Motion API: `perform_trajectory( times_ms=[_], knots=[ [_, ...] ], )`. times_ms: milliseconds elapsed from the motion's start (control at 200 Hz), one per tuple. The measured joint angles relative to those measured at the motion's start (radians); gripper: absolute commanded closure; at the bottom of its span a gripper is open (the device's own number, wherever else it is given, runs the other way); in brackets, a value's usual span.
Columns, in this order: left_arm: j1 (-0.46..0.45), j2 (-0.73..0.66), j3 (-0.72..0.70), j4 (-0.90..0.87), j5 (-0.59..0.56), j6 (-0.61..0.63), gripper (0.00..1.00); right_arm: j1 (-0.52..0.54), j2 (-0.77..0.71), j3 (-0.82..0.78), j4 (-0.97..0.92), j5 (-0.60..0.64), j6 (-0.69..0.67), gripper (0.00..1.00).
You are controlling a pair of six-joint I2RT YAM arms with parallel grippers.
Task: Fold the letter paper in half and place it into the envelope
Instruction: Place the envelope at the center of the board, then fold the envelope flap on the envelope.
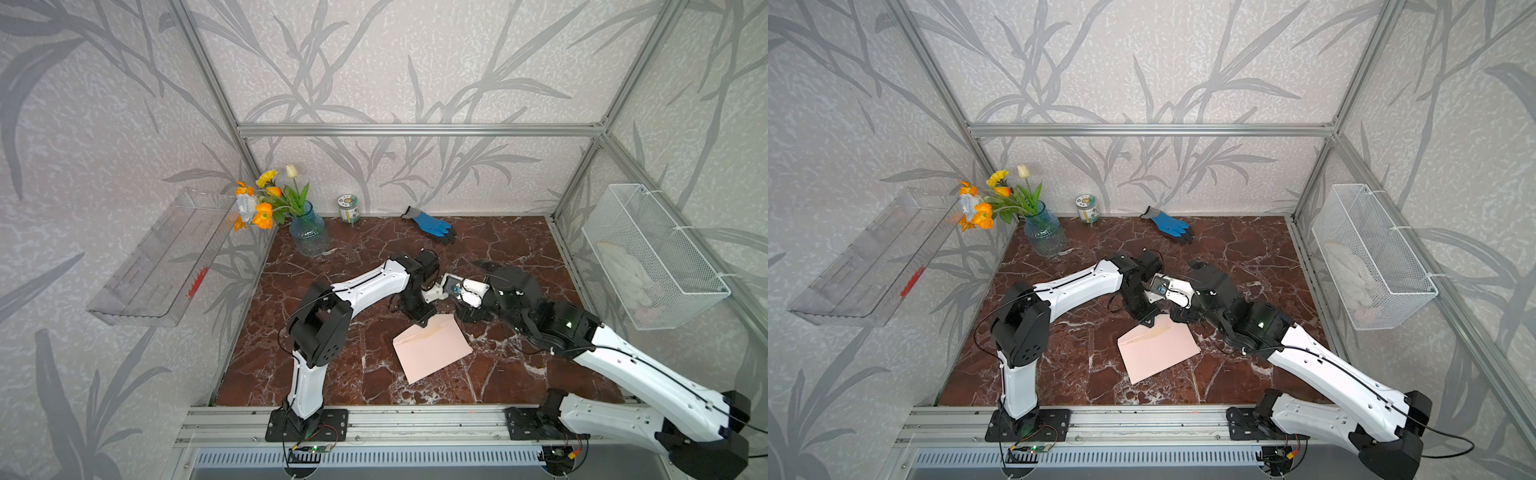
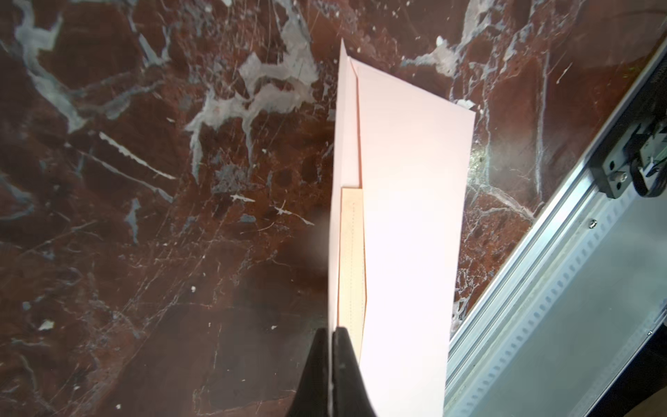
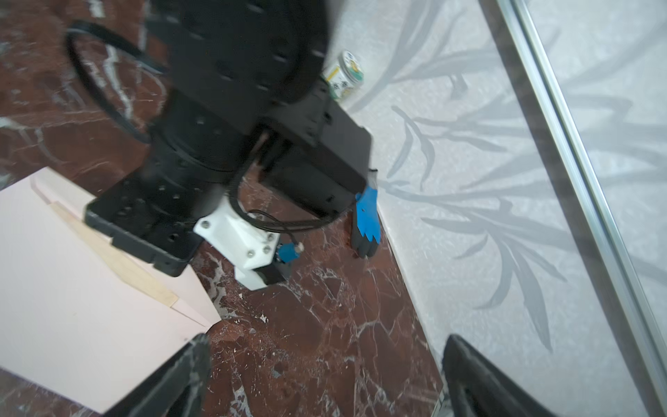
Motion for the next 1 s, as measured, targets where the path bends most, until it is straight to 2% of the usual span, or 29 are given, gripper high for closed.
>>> perform_trajectory(
  times_ms=[85, 110, 170, 190, 205, 215, 315, 445, 575, 695, 840, 1000],
  knots=[
    [0.007, 0.0, -0.039, 0.053, -0.019, -0.037, 1.0, -0.02, 0.015, 0.013, -0.029, 0.024, 0.163, 0.0],
    [0.01, -0.001, -0.051, 0.069, -0.028, -0.049, 1.0, -0.027, 0.031, 0.029, -0.063, 0.022, 0.209, 0.06],
    [0.02, -0.002, -0.076, 0.1, -0.047, -0.076, 1.0, -0.035, 0.087, 0.077, -0.135, 0.007, 0.284, 0.47],
    [0.022, -0.002, -0.081, 0.108, -0.056, -0.085, 1.0, -0.037, 0.111, 0.092, -0.158, -0.005, 0.307, 0.71],
    [0.024, -0.002, -0.084, 0.113, -0.06, -0.091, 1.0, -0.037, 0.124, 0.102, -0.171, -0.011, 0.325, 0.94],
    [0.026, -0.002, -0.086, 0.117, -0.063, -0.094, 1.0, -0.037, 0.137, 0.109, -0.181, -0.014, 0.335, 1.0],
    [0.032, -0.002, -0.091, 0.146, -0.109, -0.127, 1.0, -0.037, 0.226, 0.117, -0.241, -0.065, 0.455, 1.0],
    [0.039, -0.012, -0.091, 0.177, -0.176, -0.161, 1.0, -0.037, 0.246, -0.015, -0.221, -0.151, 0.594, 1.0],
    [0.037, -0.036, -0.109, 0.213, -0.228, -0.194, 1.0, -0.061, 0.269, -0.135, -0.138, -0.253, 0.716, 1.0],
    [0.031, -0.063, -0.143, 0.236, -0.266, -0.214, 1.0, -0.124, 0.352, -0.192, -0.006, -0.354, 0.8, 1.0],
    [0.021, -0.08, -0.166, 0.246, -0.296, -0.226, 1.0, -0.172, 0.496, -0.173, 0.101, -0.467, 0.868, 1.0],
    [0.012, -0.086, -0.175, 0.255, -0.315, -0.242, 1.0, -0.176, 0.625, -0.099, 0.169, -0.573, 0.912, 1.0]
  ],
)
